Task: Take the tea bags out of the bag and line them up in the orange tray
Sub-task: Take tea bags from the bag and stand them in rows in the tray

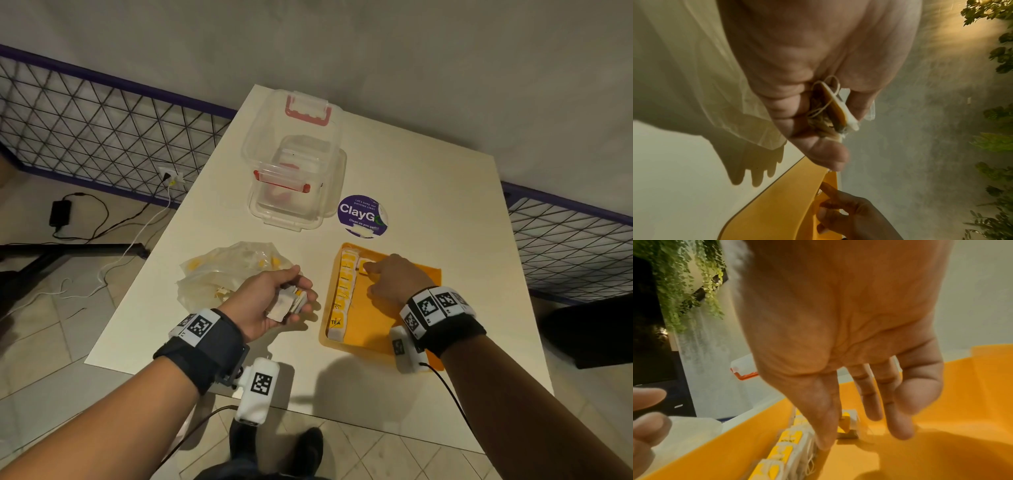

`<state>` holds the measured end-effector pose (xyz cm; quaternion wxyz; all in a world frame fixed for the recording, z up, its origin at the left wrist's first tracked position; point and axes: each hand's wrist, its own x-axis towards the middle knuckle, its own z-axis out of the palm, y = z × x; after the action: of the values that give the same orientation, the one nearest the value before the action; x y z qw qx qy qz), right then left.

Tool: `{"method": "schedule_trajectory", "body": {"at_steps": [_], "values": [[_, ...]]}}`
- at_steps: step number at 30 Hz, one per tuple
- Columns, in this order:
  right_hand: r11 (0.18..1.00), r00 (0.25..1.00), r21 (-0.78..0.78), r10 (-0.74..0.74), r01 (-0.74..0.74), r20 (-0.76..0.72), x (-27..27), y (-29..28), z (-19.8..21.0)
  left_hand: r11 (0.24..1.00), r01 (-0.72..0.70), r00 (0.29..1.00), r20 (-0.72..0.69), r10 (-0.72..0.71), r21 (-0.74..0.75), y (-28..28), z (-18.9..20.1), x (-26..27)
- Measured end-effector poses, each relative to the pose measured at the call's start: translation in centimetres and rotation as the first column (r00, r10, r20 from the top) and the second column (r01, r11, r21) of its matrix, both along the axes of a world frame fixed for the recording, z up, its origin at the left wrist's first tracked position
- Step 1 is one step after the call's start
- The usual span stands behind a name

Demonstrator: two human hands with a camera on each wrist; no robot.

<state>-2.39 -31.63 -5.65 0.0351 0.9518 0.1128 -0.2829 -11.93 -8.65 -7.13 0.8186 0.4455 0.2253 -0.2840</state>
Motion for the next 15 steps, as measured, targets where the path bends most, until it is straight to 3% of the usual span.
{"method": "schedule_trajectory", "body": {"at_steps": [8,15], "values": [[0.987,0.992,-0.1,0.123,-0.123,-0.003,-0.2,0.2,-1.6,1.0,0.003,1.0,0.007,-0.003,0.003,-0.1,-0.1,0.1],[0.999,0.997,-0.016,0.04,-0.039,0.071,0.0,-0.1,-1.7,1.0,-0.002,1.0,0.007,0.002,-0.001,0.0,-0.1,0.1]]}}
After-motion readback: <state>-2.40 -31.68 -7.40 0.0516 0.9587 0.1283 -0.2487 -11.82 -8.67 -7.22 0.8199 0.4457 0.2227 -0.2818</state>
